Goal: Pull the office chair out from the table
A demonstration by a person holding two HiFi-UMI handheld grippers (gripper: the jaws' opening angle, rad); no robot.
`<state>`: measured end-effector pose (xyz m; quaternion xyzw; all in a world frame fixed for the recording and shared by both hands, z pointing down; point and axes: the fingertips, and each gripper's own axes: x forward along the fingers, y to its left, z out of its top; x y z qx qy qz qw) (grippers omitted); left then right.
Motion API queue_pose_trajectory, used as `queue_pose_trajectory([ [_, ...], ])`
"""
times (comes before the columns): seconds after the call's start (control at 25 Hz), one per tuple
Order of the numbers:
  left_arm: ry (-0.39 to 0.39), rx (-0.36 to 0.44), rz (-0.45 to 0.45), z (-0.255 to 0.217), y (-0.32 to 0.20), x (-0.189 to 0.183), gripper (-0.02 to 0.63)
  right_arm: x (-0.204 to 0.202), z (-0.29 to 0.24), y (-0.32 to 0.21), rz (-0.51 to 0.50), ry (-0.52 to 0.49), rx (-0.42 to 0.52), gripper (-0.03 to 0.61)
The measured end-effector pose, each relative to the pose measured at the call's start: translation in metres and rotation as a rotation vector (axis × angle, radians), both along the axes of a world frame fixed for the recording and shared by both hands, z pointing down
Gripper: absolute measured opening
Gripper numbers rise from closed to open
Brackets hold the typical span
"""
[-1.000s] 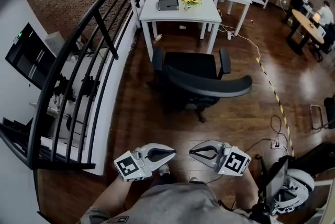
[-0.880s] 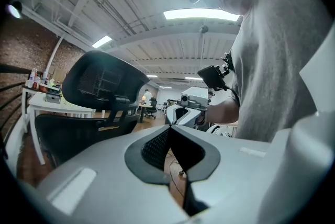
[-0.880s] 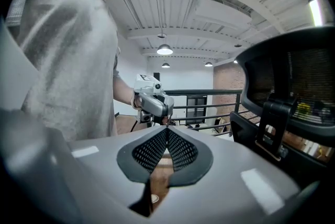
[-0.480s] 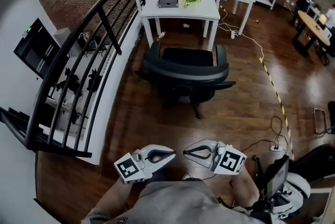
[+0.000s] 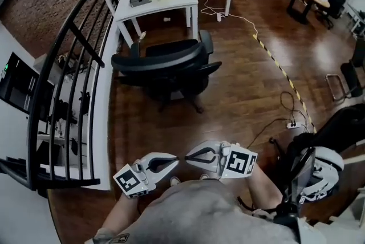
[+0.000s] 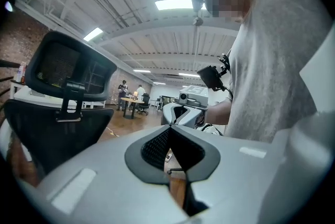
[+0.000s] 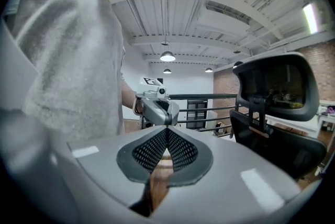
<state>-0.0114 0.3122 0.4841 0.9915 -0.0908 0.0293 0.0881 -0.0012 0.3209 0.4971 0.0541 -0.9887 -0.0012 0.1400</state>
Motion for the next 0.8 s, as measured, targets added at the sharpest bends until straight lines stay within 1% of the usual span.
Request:
queue_pose_trajectory([
  [0.12,-0.020,0.003,0.053,0.003,0.003,0.002,0.000,0.000,0.004,0.006,0.044,0.007,-0.013,0.006],
  [0.28,-0.033,0.002,0.090,0.006,0.008,-0.002,0.000,-0.005,0.007,0.013,0.075,0.009,-0.012,0.006],
  [0.6,-0.035,-0.003,0.113,0.011,0.013,-0.012,0.000,-0.015,0.014,0.020,0.088,0.023,-0.024,0.006],
  [0.8,-0.019,0.002,0.112,0.009,0.016,-0.017,0.000,-0.020,0.013,0.019,0.098,0.013,-0.004,0.005],
])
